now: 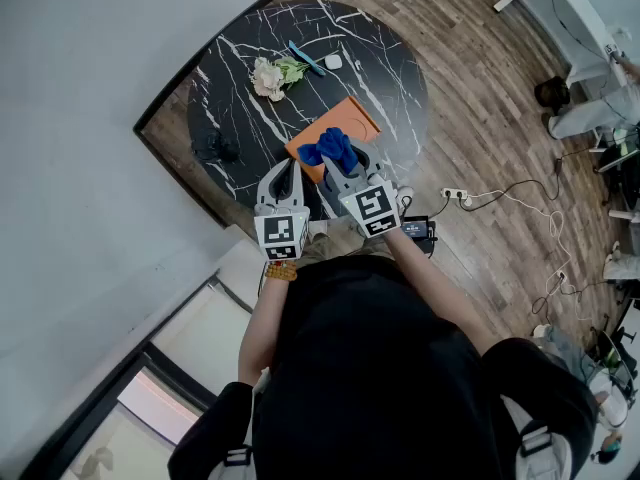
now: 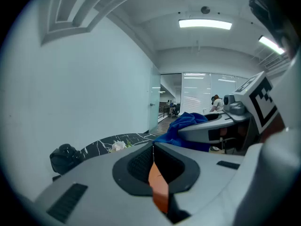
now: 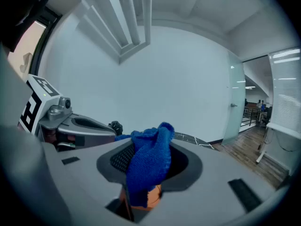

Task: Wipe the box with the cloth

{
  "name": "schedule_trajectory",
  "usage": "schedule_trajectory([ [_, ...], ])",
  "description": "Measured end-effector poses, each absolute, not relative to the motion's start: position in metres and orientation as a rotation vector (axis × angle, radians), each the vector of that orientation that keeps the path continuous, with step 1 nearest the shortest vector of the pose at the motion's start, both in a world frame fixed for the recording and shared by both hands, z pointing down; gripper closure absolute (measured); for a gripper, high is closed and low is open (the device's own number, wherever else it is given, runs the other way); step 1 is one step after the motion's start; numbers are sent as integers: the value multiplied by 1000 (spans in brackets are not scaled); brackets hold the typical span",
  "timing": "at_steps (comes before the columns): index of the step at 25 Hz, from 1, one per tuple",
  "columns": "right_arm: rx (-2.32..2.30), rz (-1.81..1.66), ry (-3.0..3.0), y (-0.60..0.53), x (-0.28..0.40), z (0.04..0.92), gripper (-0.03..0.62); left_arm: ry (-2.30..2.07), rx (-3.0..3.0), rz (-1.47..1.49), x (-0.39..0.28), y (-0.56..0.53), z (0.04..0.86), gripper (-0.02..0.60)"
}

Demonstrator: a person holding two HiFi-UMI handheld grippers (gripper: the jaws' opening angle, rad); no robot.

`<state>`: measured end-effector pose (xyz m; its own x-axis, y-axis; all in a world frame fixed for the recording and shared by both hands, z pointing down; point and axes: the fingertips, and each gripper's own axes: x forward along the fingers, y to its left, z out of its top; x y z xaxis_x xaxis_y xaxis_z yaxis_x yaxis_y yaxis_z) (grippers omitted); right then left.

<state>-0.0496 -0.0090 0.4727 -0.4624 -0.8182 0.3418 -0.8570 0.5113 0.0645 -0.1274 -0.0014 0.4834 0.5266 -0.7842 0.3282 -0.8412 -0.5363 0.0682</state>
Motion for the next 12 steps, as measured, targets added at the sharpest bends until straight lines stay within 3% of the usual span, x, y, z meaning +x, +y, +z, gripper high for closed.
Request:
schedule_trajectory([
  [10,1313,197,-2460,-38,-42,510,444,-1297,2363,486,-127,-13,551,567],
  [12,1305,208,-2455,-45,-43,523,444,-1285,2286,493,-132,-17,571,525],
])
